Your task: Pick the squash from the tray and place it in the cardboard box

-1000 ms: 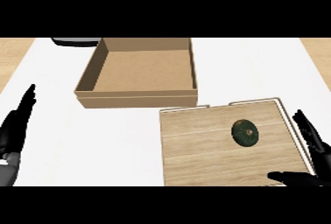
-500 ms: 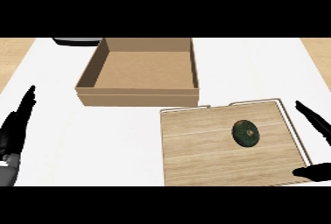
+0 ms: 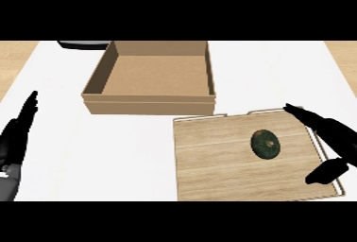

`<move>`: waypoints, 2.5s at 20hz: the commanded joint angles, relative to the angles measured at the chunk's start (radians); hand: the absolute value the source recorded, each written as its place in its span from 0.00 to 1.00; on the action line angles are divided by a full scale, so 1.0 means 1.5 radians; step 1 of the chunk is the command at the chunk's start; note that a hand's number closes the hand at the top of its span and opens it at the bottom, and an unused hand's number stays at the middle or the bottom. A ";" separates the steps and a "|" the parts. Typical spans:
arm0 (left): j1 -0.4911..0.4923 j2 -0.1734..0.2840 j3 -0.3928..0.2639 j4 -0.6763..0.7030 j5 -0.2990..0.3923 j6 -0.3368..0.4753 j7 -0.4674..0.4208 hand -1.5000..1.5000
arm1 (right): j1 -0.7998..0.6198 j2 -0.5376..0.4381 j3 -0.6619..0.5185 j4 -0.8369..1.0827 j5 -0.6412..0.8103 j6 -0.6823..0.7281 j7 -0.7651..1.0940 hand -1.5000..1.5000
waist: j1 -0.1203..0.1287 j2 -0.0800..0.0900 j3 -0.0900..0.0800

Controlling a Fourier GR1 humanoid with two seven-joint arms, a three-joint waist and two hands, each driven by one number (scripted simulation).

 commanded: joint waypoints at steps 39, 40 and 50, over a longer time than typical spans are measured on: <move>-0.008 -0.095 0.132 -0.024 -0.122 -0.102 0.019 0.50 | -0.046 0.295 -0.084 -0.025 0.306 0.253 0.163 0.00 | -0.005 0.000 0.001; -0.035 -0.071 0.161 0.051 -0.103 -0.126 -0.033 0.50 | -0.005 0.283 -0.071 -0.004 0.333 0.199 0.110 0.00 | -0.008 0.001 0.001; -0.008 -0.115 0.132 -0.023 -0.142 -0.097 0.014 0.50 | -0.073 0.331 -0.090 0.098 0.460 -0.021 0.065 1.00 | -0.005 0.001 0.001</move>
